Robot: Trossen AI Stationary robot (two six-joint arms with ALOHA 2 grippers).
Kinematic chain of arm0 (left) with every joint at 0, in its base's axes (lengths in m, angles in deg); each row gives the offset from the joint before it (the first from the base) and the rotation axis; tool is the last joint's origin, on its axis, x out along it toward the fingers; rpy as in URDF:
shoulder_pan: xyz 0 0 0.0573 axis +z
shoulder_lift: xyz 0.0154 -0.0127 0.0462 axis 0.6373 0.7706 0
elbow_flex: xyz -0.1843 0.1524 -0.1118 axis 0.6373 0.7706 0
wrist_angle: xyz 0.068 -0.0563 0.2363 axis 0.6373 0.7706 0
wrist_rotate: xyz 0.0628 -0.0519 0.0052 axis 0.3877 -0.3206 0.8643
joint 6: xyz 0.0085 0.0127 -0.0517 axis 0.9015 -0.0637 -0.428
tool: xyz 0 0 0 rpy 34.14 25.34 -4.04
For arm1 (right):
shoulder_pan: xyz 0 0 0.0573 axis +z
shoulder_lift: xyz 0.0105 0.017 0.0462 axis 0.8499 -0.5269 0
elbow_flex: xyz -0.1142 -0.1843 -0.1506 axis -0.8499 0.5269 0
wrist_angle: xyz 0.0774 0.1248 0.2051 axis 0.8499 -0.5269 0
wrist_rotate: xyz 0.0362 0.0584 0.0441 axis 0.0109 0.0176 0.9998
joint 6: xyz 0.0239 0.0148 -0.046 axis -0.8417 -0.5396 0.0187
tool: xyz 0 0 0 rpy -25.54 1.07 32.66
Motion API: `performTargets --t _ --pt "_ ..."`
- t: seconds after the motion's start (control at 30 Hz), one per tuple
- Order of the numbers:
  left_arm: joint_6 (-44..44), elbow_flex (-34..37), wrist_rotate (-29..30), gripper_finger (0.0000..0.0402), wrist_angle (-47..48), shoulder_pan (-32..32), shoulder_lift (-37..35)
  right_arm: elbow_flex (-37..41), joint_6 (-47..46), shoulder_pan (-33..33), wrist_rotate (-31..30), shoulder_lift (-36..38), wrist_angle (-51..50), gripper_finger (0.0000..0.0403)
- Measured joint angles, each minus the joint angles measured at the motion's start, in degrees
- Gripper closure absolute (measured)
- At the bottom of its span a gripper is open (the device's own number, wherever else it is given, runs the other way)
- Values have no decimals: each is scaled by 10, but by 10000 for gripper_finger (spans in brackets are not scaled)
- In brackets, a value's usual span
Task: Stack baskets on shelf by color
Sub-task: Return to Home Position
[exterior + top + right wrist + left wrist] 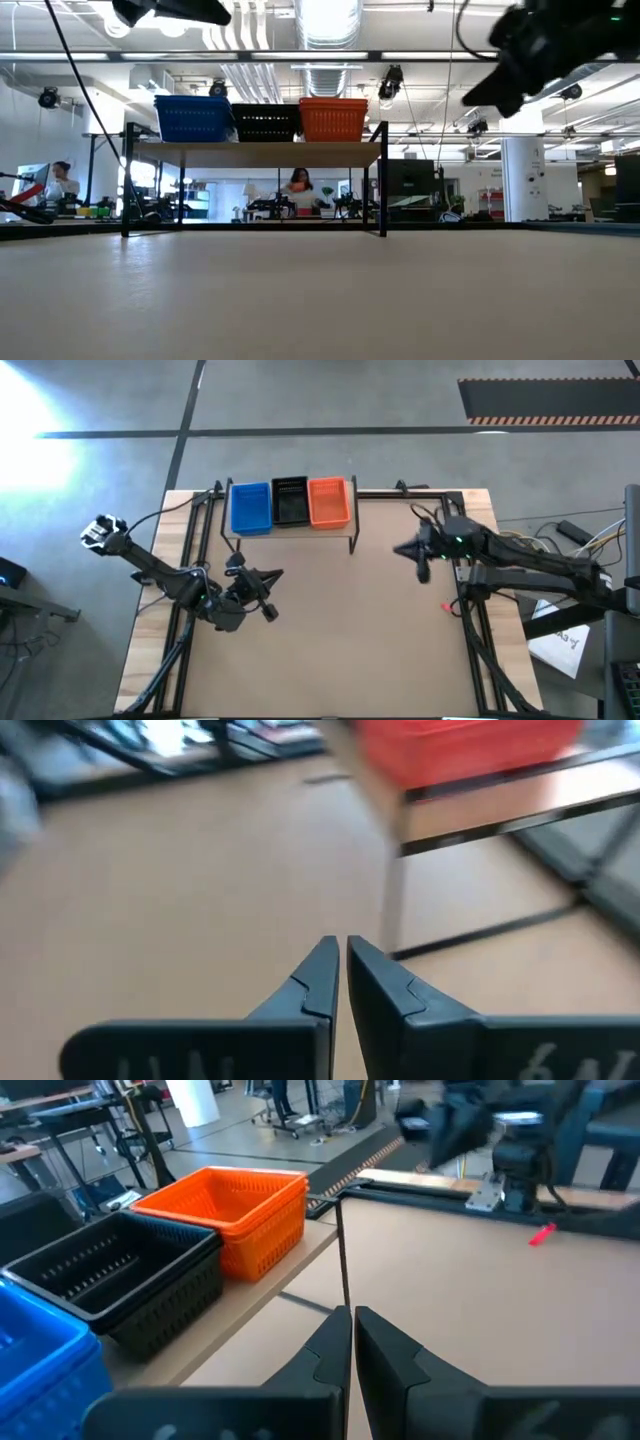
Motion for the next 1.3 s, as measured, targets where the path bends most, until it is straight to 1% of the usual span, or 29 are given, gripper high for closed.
performTargets --t 0.07,0.23,0.33,0.43,0.53,0.67,0.73,0.8,0.87,0.93,1.07,1.13,1.2,1.3 --pt "1 15 1 401 -28 4 -4 35 -35 14 26 57 1 385" --pt "2 39 2 401 -70 5 -3 108 -106 59 27 181 6 385" --pt "2 51 2 401 -92 6 -3 146 -141 85 26 240 43 385" --pt "2 57 3 401 -102 12 -3 180 -163 104 25 285 110 385" --pt "1 63 4 401 -107 25 -3 212 -160 118 24 314 154 385" --pt "3 69 3 401 -108 51 -7 240 -149 121 16 316 202 385" --pt "2 88 -3 401 -105 68 -25 258 -146 121 9 310 226 385" --pt "1 118 -20 401 -118 87 -53 264 -139 121 9 309 217 385" --pt "8 160 -50 401 -157 103 -91 264 -131 121 9 308 208 385" --pt "41 211 -94 401 -223 122 -137 264 -126 121 9 310 212 385" --pt "143 324 -219 401 -414 161 -226 264 -124 121 9 309 214 385" --pt "169 374 -275 401 -497 182 -265 264 -124 121 9 309 214 385" --pt "173 415 -319 401 -536 205 -307 264 -124 121 9 309 214 385" --pt "173 457 -372 401 -539 231 -365 264 -124 121 9 309 214 385"
